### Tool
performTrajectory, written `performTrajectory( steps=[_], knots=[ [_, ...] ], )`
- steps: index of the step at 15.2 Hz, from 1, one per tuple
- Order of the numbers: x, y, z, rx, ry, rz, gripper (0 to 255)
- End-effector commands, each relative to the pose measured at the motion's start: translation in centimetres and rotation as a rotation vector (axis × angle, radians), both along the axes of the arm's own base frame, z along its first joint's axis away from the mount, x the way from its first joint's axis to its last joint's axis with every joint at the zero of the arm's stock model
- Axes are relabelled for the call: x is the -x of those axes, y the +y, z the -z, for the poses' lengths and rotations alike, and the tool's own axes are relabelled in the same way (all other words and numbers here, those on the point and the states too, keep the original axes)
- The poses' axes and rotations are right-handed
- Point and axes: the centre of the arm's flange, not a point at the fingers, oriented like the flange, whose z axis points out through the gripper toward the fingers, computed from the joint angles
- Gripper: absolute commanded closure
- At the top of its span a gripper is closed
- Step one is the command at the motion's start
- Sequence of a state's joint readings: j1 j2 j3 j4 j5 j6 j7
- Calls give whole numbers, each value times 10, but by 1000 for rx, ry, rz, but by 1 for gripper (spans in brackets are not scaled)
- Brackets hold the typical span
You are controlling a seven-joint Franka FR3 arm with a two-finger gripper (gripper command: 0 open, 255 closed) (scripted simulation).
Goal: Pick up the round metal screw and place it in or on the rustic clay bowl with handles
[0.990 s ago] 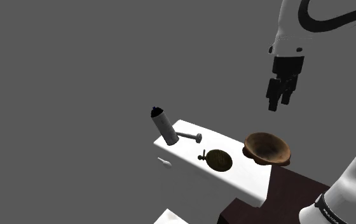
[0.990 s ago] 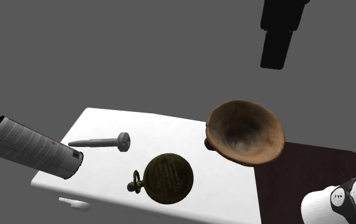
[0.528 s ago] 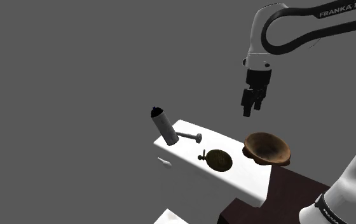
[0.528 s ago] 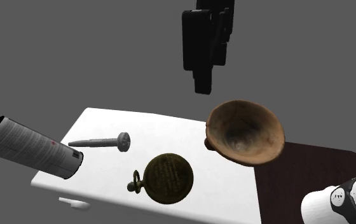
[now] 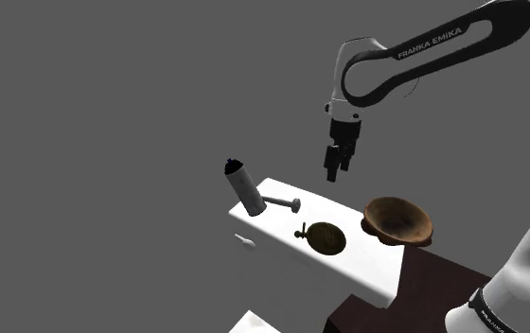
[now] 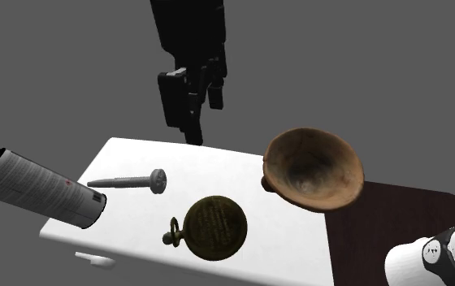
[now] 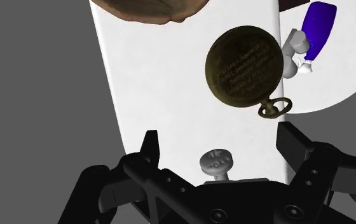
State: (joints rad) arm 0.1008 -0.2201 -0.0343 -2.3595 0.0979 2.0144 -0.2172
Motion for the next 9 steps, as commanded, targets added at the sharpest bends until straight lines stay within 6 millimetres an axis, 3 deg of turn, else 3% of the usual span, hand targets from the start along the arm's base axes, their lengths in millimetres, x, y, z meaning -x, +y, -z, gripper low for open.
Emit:
performTrajectory(
  steps=[1, 9],
  knots=[
    [-20, 6, 16, -8, -12, -34, 0],
    [-95, 45, 71, -39, -55, -164, 0]
  ],
)
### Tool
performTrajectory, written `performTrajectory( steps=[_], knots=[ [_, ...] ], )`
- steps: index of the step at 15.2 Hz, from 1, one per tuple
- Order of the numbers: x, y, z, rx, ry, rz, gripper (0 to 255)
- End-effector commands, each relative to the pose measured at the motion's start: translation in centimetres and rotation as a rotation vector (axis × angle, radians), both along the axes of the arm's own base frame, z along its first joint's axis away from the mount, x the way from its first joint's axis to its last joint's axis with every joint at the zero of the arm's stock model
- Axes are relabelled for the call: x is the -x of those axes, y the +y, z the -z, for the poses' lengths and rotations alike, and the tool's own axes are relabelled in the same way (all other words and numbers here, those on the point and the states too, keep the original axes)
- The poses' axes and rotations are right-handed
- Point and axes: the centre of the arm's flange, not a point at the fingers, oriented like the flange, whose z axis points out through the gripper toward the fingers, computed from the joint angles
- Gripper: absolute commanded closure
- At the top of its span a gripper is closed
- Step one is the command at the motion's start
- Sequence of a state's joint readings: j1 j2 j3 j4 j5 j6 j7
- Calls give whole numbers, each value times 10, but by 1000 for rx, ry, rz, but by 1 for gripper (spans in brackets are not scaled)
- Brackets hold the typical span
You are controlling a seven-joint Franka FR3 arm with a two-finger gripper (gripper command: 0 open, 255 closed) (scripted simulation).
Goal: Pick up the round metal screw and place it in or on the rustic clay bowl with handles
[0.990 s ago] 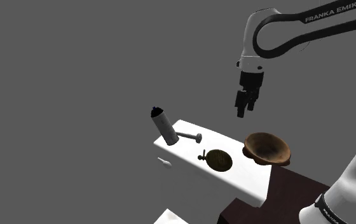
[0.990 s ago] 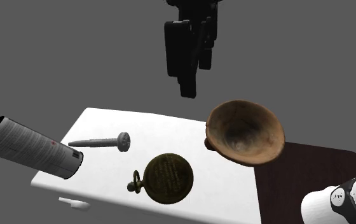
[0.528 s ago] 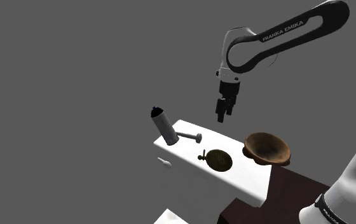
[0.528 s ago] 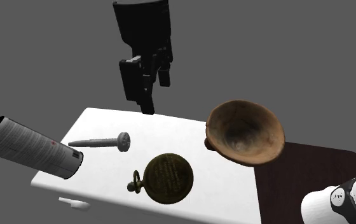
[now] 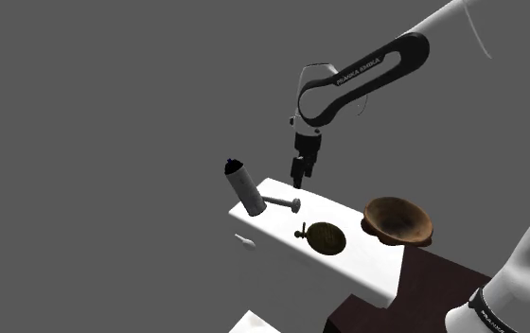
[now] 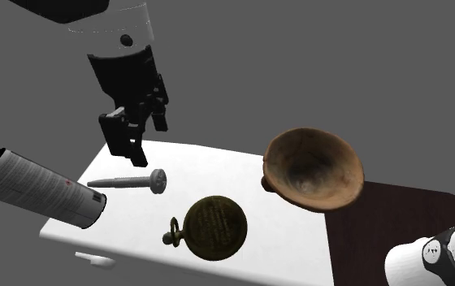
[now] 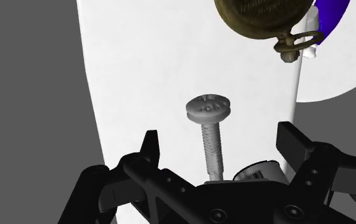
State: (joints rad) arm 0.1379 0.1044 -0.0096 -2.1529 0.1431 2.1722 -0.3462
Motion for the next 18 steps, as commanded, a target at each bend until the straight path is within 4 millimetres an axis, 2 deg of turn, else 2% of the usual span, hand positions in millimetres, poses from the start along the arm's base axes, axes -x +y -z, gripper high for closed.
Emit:
performTrajectory(
  steps=[1, 6, 13, 18],
  knots=[
    [-19, 12, 17, -9, -11, -34, 0],
    [-60, 40, 46, -27, -36, -109, 0],
    [-57, 45, 83, -27, -36, -109, 0],
    [-57, 45, 86, -27, -36, -109, 0]
  ],
)
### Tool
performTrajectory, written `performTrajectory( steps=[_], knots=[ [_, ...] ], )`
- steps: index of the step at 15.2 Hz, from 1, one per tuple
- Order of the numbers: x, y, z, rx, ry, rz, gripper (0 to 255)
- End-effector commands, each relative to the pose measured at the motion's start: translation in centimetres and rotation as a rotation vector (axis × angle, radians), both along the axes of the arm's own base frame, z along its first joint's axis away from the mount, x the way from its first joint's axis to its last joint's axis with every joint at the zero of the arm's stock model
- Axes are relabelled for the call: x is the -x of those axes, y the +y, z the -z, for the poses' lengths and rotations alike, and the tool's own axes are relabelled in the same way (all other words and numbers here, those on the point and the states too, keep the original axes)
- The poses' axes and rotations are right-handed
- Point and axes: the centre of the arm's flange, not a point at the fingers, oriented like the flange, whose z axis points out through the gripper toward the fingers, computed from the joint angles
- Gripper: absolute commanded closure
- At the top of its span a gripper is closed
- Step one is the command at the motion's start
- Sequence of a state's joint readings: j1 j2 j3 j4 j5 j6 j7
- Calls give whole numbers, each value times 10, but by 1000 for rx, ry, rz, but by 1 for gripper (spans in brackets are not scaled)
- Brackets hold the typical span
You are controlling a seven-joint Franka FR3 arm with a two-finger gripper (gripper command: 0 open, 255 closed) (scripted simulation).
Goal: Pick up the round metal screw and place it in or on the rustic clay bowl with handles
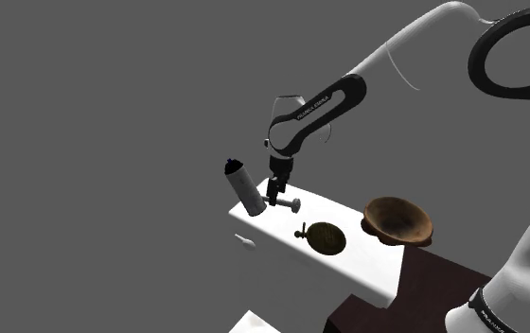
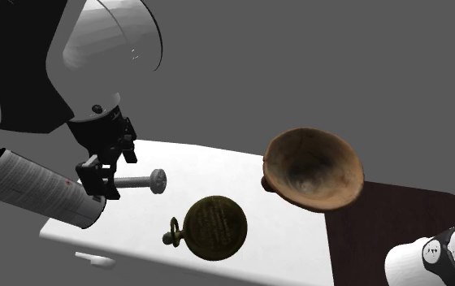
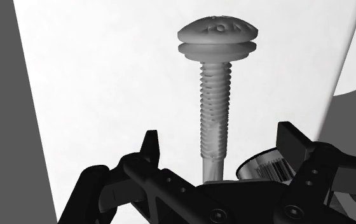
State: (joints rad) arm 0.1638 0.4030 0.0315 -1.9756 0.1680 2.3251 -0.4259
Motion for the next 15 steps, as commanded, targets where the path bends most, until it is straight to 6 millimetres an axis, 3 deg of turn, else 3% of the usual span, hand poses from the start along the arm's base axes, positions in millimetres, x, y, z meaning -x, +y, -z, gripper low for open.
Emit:
performTrajectory(
  steps=[1, 3, 4, 13, 15],
  knots=[
    [0, 0, 0, 0, 0, 0, 0],
    [0, 0, 0, 0, 0, 0, 0],
    [0, 0, 0, 0, 0, 0, 255],
    [0, 0, 0, 0, 0, 0, 255],
    [0, 0, -10, 0, 0, 0, 255]
  ],
)
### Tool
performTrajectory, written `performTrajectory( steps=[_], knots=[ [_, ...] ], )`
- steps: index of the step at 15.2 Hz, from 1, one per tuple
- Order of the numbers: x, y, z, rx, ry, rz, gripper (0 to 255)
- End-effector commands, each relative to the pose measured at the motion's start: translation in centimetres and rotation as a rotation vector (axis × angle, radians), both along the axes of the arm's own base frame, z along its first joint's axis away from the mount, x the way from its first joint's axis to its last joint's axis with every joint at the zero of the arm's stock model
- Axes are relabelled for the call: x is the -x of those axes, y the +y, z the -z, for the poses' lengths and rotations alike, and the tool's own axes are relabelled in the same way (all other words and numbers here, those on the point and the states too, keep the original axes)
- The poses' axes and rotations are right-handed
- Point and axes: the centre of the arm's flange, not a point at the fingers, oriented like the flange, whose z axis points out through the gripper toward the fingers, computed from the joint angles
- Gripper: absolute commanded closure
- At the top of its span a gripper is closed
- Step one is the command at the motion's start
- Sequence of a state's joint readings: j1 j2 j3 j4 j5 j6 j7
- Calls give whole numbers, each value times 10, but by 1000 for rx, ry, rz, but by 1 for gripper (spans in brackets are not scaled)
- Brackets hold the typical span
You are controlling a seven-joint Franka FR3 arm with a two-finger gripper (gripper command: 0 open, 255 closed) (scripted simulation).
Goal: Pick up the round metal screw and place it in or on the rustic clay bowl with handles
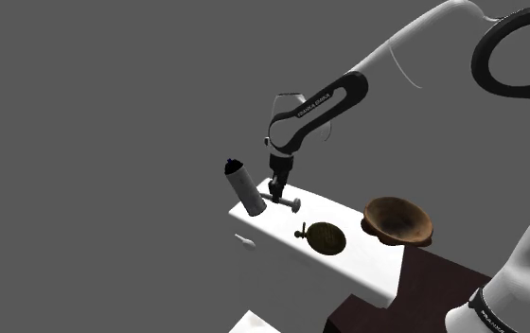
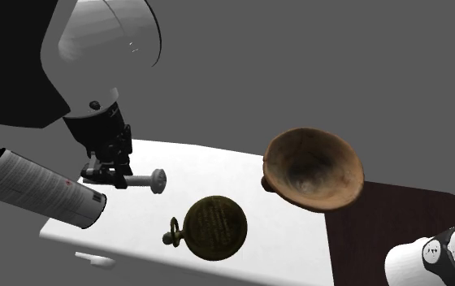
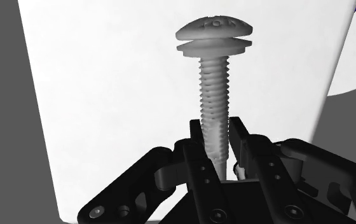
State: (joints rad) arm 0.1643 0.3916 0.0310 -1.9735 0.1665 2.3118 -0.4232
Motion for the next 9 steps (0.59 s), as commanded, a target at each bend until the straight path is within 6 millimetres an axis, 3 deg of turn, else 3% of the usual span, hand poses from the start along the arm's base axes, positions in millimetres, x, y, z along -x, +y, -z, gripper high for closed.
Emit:
performTrajectory(
  steps=[1, 9],
  knots=[
    [0, 0, -9, 0, 0, 0, 255],
    [0, 0, -51, 0, 0, 0, 255]
  ],
)
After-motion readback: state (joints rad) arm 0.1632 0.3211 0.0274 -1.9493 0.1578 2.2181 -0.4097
